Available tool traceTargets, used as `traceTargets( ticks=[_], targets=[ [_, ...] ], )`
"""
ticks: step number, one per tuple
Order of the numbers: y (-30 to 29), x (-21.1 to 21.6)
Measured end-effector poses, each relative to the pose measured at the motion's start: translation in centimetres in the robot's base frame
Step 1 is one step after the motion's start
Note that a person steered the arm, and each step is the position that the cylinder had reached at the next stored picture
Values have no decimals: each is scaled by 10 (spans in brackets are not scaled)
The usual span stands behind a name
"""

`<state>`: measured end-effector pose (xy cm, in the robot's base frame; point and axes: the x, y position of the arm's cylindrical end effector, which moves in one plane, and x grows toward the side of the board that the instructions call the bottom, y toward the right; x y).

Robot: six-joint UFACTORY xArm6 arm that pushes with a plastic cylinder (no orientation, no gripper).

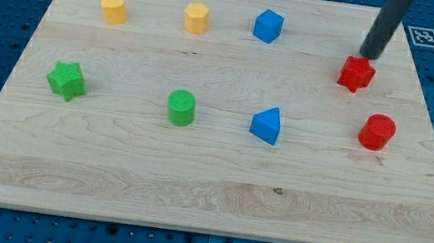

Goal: Push the red star into the red circle

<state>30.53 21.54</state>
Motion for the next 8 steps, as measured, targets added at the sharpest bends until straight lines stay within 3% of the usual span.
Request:
traceTargets(
  ticks=[1,3,4,6,7,8],
  targets=[
    [-34,13],
    [-54,104],
    [-70,113],
    [-74,33],
    [-39,25],
    [-31,45]
  ],
)
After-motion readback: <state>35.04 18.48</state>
